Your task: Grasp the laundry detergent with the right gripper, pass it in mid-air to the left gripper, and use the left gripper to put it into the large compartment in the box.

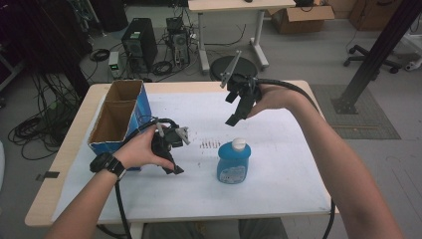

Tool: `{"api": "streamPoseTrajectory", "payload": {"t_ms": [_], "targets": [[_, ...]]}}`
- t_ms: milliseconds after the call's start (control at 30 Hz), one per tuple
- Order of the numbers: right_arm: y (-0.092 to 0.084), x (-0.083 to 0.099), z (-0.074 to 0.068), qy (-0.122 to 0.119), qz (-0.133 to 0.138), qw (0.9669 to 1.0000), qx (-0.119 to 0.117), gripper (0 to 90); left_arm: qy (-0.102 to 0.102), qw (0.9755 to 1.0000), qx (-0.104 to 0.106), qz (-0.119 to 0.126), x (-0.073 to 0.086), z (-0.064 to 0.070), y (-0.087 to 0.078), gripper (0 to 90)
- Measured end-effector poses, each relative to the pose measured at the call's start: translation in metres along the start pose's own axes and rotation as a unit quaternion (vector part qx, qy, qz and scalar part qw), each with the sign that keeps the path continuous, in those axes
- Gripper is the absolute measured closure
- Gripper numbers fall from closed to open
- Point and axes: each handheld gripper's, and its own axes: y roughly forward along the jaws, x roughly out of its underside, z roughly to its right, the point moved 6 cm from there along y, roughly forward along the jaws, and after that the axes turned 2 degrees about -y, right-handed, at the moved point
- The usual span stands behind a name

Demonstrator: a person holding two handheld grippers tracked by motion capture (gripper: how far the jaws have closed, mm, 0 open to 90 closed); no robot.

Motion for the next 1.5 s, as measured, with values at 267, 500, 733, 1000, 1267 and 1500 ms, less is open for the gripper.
{"api": "streamPoseTrajectory", "payload": {"t_ms": [267,500,733,1000,1267,1500], "targets": [[-0.018,0.002,-0.002,-0.003,0.028,0.9996,0.006,2.9,-0.001,1.0,0.002,-0.003,0.001,-0.001,-0.002,3.8],[-0.045,0.006,-0.01,-0.007,0.077,0.997,0.009,2.3,-0.006,1.0,0.005,-0.004,0.001,0.001,-0.003,3.8],[-0.072,0.024,-0.016,0.007,0.118,0.9928,0.017,1.3,-0.009,1.0,0.002,0.001,0.001,0.001,-0.007,3.8],[-0.087,0.052,-0.03,-0.01,0.167,0.9855,0.031,0.5,-0.013,0.9999,0.0,0.004,0.002,0.001,-0.011,3.8],[-0.082,0.074,-0.037,-0.005,0.184,0.9823,0.033,0.4,-0.016,0.9998,0.0,0.008,0.001,0.002,-0.014,3.8],[-0.07,0.09,-0.044,-0.003,0.208,0.9776,0.032,0.4,-0.018,0.9998,-0.003,0.007,0.003,0.003,-0.016,3.8]]}}
